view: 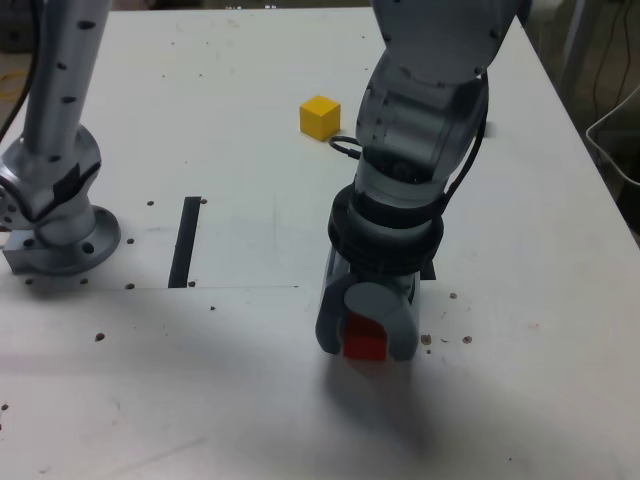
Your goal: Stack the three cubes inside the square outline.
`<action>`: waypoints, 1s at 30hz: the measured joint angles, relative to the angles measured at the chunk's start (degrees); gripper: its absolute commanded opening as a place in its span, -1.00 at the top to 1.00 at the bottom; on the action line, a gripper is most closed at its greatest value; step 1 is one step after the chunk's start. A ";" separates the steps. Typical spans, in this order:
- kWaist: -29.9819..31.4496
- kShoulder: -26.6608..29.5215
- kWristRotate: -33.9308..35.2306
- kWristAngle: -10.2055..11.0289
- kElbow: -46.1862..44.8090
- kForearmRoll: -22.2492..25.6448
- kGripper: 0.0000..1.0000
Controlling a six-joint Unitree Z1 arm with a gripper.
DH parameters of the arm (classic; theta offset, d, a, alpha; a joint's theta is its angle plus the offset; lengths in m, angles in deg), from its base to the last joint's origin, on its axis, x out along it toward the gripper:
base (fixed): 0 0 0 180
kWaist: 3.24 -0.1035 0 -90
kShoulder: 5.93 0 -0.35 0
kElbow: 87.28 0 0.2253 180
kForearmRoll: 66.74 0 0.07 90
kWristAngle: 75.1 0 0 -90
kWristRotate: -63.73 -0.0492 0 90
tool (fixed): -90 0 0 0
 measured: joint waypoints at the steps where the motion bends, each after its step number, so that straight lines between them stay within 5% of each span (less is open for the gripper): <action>1: 0.00 0.01 0.00 0.20 0.04 0.00 0.63; 11: -0.62 2.63 -0.90 1.41 -0.58 1.12 0.66; 18: -6.15 7.58 -5.77 2.55 0.71 6.33 0.66; 30: -13.30 7.97 -8.11 2.71 0.87 5.83 0.66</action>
